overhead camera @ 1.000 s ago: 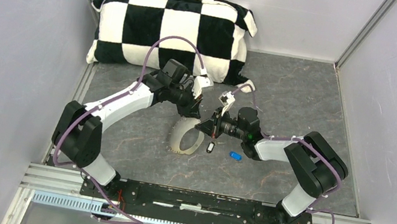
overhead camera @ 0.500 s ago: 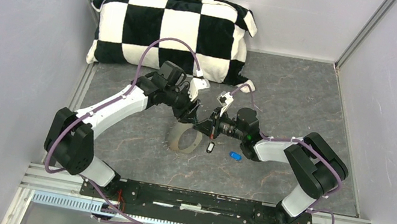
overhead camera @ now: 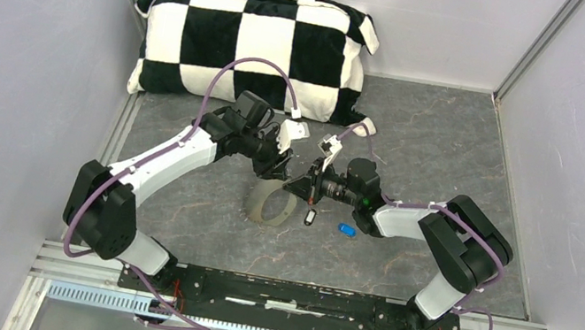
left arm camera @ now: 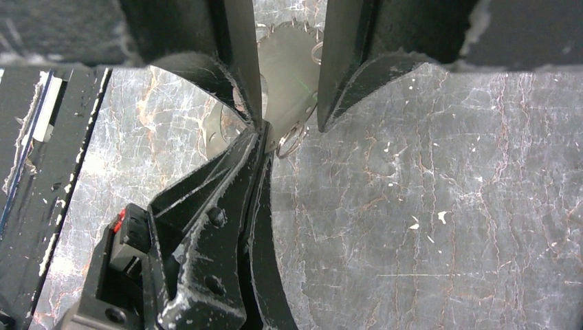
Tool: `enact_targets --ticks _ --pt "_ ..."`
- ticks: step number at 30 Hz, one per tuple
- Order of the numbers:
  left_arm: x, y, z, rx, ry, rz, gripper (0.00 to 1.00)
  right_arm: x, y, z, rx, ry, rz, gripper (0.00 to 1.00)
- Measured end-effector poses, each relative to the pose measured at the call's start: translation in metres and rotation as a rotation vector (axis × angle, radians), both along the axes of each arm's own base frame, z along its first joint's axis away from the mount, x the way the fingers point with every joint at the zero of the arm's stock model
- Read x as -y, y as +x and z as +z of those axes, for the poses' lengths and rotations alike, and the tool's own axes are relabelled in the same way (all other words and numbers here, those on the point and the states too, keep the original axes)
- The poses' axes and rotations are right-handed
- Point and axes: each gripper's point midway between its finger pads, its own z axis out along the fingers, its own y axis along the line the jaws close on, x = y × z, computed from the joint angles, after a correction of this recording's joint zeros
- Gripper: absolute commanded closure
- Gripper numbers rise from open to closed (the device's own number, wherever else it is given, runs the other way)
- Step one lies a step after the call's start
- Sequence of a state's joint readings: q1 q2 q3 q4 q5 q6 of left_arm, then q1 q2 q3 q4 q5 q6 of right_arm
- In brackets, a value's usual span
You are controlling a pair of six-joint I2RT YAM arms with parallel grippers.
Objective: Put the keys on the keyring
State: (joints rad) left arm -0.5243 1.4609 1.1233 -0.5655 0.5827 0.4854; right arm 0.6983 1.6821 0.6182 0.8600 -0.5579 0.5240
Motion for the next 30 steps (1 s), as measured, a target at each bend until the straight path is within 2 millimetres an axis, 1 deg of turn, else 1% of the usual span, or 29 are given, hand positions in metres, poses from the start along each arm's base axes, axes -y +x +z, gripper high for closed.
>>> enact_targets --ticks 2,4,5,10,17,20,27,30 --pt "0.001 0.001 -0.001 0.007 0.001 -0.006 0.6 -0.001 -0.001 0.0 0.002 -0.002 0.005 0.99" --pt "0.003 0.003 -0.002 0.011 0.0 -0.011 0.63 -0.003 -0.001 0.001 0.005 -0.002 0.01 0.98" --pt "0.004 0.003 -0.004 0.011 0.0 -0.013 0.66 -0.003 -0.001 0.002 0.005 -0.002 0.011 0.98" --pt "0.005 0.004 -0.006 0.024 0.005 -0.028 0.87 -0.004 -0.002 0.001 0.008 -0.012 0.02 0.98" --pt "0.003 0.007 -0.008 0.046 0.026 -0.019 0.97 -0.003 -0.002 -0.003 0.009 -0.028 0.024 0.98" --pt "0.003 0.009 -0.008 0.05 0.03 -0.011 0.98 -0.002 -0.002 -0.004 0.006 -0.03 0.022 0.96" --pt "0.006 0.016 -0.007 0.021 0.003 0.09 0.98 0.0 0.0 -0.007 -0.004 -0.046 0.006 0.84" --pt "0.006 0.016 -0.007 -0.017 -0.016 0.15 0.98 0.001 -0.001 -0.004 -0.001 -0.052 0.004 0.79"
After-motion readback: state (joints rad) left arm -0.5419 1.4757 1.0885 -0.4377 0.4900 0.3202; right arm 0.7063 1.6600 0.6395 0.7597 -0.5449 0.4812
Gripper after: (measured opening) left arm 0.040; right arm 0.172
